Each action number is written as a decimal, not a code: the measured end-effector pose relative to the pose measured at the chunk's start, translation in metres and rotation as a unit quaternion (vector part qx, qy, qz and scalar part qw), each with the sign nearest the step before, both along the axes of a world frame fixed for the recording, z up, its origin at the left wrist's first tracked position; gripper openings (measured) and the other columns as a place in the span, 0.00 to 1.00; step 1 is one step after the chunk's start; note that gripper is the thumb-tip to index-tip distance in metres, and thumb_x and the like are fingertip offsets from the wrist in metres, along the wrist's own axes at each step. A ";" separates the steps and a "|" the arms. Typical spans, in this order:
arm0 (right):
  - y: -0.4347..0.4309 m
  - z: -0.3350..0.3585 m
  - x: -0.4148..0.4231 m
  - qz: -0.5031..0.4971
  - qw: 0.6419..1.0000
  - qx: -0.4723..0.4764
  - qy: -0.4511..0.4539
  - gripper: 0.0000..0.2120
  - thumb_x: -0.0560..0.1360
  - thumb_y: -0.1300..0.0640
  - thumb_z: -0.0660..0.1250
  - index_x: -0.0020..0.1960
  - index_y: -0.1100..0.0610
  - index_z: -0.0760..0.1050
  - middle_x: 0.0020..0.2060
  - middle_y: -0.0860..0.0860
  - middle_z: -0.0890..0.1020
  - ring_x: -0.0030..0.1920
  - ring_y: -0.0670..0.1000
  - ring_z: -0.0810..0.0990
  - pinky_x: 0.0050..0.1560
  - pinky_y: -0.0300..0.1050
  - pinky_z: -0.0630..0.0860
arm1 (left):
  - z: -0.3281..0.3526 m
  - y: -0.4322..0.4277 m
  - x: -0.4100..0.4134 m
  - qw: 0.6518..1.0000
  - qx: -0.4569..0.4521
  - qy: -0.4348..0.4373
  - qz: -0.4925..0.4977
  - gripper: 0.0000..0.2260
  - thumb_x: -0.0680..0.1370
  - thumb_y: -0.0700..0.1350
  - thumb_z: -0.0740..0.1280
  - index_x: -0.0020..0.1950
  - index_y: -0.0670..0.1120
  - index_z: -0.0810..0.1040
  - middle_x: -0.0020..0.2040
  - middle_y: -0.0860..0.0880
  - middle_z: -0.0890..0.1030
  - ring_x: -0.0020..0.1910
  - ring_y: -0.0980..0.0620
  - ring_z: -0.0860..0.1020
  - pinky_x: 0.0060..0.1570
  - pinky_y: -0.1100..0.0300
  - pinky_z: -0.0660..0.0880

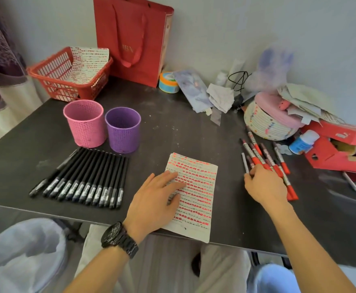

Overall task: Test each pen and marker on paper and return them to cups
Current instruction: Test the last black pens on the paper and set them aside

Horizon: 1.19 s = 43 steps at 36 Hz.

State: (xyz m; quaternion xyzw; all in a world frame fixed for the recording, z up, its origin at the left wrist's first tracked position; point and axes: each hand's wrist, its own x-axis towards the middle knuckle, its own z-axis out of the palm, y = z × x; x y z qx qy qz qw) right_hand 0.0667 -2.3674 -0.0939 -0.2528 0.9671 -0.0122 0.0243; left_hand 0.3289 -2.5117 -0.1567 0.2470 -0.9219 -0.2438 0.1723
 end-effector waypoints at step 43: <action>0.004 -0.034 0.129 0.111 0.721 -0.542 -0.416 0.03 0.77 0.61 0.69 0.46 0.56 0.82 0.36 0.53 0.86 0.35 0.44 0.81 0.38 0.34 0.76 | 0.014 0.016 0.001 0.997 -0.055 -0.020 -0.054 0.19 0.81 0.62 0.48 0.40 0.51 0.66 0.31 0.54 0.75 0.28 0.50 0.72 0.26 0.59 0.61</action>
